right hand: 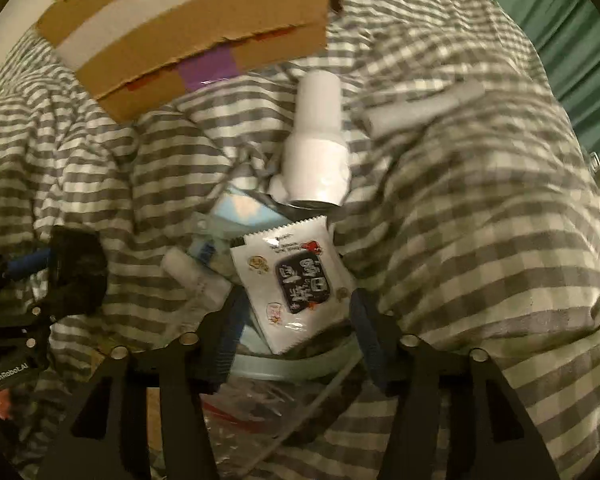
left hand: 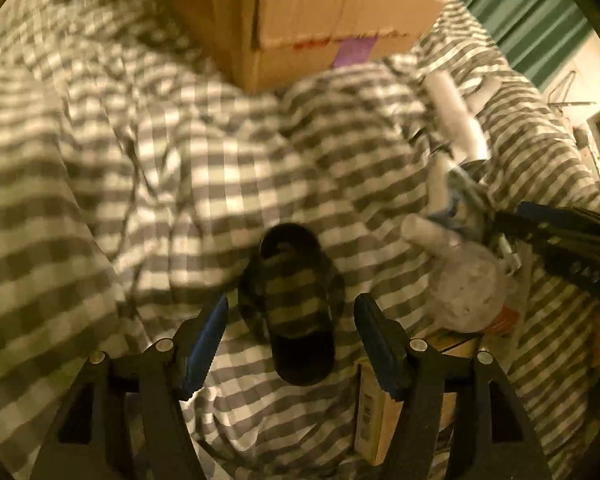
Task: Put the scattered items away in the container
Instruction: 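Grasp the black cup with the left tool while the right tool grasps a red-and-white sachet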
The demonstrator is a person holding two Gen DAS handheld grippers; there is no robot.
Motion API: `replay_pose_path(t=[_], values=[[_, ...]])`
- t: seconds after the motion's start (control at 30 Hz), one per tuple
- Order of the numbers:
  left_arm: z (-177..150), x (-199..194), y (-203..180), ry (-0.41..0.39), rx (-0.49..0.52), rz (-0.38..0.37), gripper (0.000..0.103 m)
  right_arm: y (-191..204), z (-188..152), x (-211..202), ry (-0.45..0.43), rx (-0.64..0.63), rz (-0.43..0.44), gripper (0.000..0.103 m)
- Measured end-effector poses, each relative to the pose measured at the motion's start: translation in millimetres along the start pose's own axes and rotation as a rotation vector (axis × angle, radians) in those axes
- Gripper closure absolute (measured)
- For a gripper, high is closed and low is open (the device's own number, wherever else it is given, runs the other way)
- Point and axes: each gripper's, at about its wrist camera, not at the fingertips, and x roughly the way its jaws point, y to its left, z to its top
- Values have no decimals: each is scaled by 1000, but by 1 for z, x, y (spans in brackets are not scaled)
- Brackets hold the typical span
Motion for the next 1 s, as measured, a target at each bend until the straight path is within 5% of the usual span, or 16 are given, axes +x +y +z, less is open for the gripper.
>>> replay_pose_path(t=[0.07,0.27,0.6,0.77,1.0], values=[[1,5,0,9,-2,4,35,-6,1,-6,-20,26,-5,71],[4,14,-1,-16,-10,13,39,-20,2,-15,-47,81,-8,85],[0,10,-4,-54,-11,17,39,-28,15,-7,-41,98,-42,89],[-1,1,-4,-98,-16,12,40,-35,13,-27,-101,129,17,99],[6,-21,-10,-193,4,-5,40,-46,10,-62,-229,199,153,99]])
